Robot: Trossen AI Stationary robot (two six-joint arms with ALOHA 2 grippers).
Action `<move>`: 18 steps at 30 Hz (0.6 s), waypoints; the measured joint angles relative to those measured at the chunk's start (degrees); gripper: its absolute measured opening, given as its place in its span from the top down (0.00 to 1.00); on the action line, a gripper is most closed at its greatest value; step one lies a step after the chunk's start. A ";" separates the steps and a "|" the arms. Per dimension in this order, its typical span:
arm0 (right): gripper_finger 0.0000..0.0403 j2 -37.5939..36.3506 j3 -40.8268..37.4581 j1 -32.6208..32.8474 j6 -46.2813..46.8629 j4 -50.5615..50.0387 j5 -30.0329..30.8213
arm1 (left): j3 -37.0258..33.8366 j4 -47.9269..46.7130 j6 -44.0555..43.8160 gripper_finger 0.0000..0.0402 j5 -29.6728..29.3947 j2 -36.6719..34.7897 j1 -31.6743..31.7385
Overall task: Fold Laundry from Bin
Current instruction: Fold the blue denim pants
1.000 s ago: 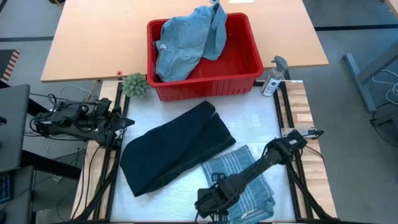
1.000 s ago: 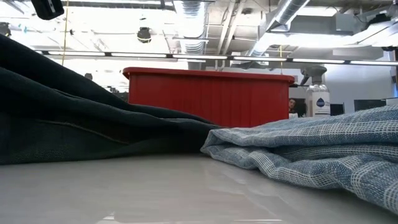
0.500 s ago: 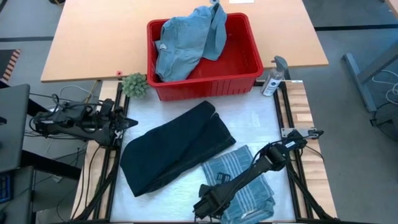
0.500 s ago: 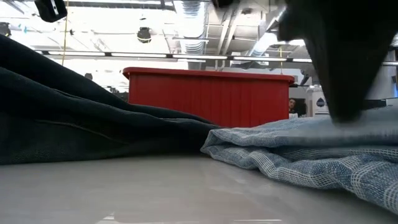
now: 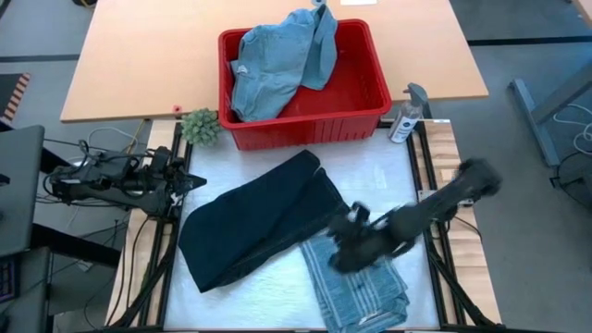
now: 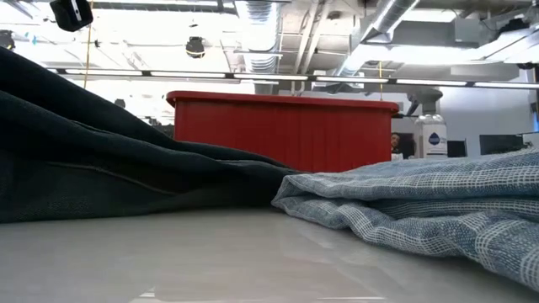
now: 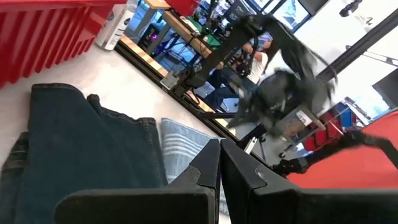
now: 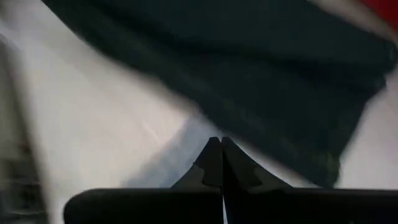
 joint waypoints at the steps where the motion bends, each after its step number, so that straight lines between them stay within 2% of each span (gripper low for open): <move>1: 0.96 -5.43 -6.93 -0.45 -1.44 7.84 -0.27 | 0.00 0.00 0.27 1.00 -0.06 -0.02 0.00; 3: 0.96 -15.71 -21.78 -1.84 -1.17 25.68 -2.88 | 0.00 -0.04 0.75 1.00 -0.07 -0.02 0.00; 5: 0.96 -23.11 -36.45 -3.56 3.36 46.65 -5.39 | 0.00 -0.08 0.62 1.00 -0.05 -0.02 0.00; 7: 0.96 -25.82 -46.86 -4.80 7.51 62.44 -8.39 | 0.00 -0.11 -0.06 1.00 0.17 -0.02 0.00; 8: 0.96 -25.54 -49.30 -4.55 9.03 65.83 -8.17 | 0.00 -0.13 -0.19 1.00 0.45 -0.02 0.00; 11: 0.96 -21.98 -50.17 -3.23 12.55 62.43 -7.33 | 0.00 -0.15 -0.26 1.00 0.51 -0.02 0.00; 14: 0.96 -16.07 -47.95 -3.03 15.97 52.90 -11.54 | 0.00 -0.20 -0.30 1.00 -0.48 -0.02 0.00; 18: 0.96 -10.38 -44.31 -3.24 15.72 48.88 -15.43 | 0.00 -0.39 -0.32 1.00 -2.01 -0.02 0.00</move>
